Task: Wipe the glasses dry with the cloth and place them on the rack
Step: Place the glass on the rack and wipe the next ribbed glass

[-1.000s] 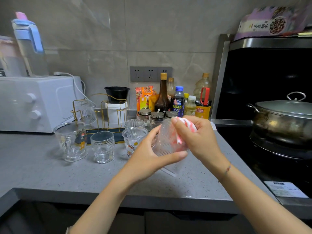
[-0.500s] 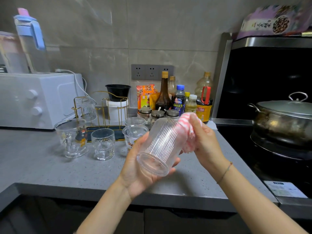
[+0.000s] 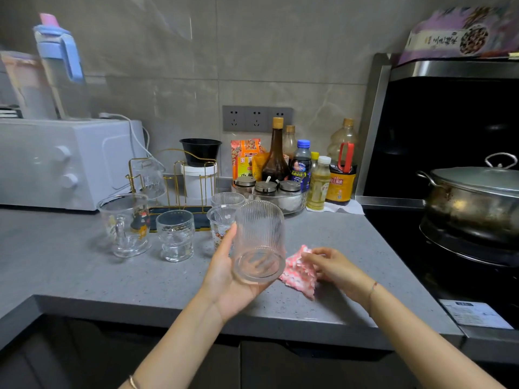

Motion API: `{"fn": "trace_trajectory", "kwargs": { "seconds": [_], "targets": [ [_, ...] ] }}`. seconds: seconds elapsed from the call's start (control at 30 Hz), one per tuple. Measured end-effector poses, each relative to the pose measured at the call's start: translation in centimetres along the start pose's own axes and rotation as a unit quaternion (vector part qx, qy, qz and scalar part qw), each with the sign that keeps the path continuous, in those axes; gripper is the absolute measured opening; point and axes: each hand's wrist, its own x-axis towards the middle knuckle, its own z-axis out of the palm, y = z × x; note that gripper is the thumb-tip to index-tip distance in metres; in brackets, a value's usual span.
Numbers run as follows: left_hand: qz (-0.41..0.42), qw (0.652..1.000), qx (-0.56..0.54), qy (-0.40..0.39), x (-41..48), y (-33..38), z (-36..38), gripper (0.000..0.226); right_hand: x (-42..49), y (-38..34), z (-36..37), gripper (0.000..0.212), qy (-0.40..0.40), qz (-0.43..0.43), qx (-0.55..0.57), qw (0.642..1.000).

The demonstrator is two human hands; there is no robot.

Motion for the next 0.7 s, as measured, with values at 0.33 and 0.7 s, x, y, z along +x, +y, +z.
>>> {"fn": "trace_trajectory", "kwargs": {
  "seconds": [0.33, 0.7],
  "targets": [
    [0.026, 1.000, -0.012, 0.008, -0.1, 0.5, 1.3, 0.062, -6.3, -5.4, 2.0, 0.025, 0.030, -0.364, -0.019, 0.931],
    [0.065, 0.995, -0.076, -0.011, -1.2, 5.4, 2.5, 0.069, -5.2, -11.4, 7.0, 0.083, -0.006, -0.468, -0.181, 0.865]
  ]
}}
